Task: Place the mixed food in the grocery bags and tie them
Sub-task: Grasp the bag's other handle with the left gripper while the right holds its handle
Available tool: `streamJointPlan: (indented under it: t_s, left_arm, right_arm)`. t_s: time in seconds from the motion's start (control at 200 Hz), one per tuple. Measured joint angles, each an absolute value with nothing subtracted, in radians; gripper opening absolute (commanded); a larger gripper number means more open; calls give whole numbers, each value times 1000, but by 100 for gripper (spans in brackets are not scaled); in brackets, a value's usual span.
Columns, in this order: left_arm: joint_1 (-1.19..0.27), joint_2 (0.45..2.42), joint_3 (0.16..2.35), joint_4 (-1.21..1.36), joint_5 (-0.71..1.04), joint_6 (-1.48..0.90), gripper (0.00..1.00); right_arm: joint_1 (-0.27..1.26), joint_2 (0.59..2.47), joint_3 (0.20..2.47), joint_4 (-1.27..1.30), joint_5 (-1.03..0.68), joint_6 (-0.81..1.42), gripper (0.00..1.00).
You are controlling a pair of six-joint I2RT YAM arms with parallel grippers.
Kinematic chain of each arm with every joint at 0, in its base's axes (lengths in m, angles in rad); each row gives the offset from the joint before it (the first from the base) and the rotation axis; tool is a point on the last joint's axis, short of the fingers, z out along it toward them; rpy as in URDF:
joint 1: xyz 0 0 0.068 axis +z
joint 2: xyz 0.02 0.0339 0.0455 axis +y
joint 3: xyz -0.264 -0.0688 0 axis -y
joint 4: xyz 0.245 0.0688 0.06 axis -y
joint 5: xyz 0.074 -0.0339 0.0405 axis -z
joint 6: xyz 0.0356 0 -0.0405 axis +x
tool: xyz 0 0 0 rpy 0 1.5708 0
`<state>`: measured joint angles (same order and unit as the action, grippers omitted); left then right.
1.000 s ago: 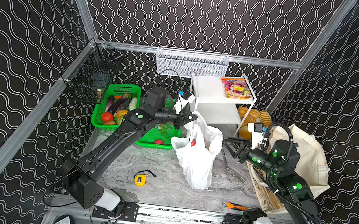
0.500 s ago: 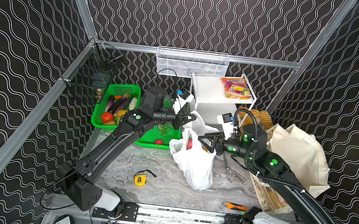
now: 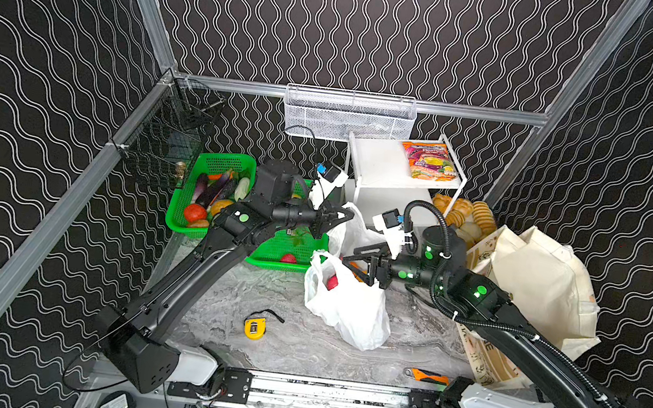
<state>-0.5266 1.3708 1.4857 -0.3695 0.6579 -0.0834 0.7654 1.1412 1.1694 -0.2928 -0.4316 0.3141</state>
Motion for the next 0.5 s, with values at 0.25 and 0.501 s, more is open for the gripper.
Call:
streamJointPlan:
  t_s: [0.25,0.501]
  left_arm:
    - [-527,1371,1489,-392,629,-105,0]
    - [-527,1377,1500,-406,628,-119,0]
  right_arm:
    - [813,1152,1177,-309,-489,283,80]
    - [850,1237,1224,-356,-413,237,49]
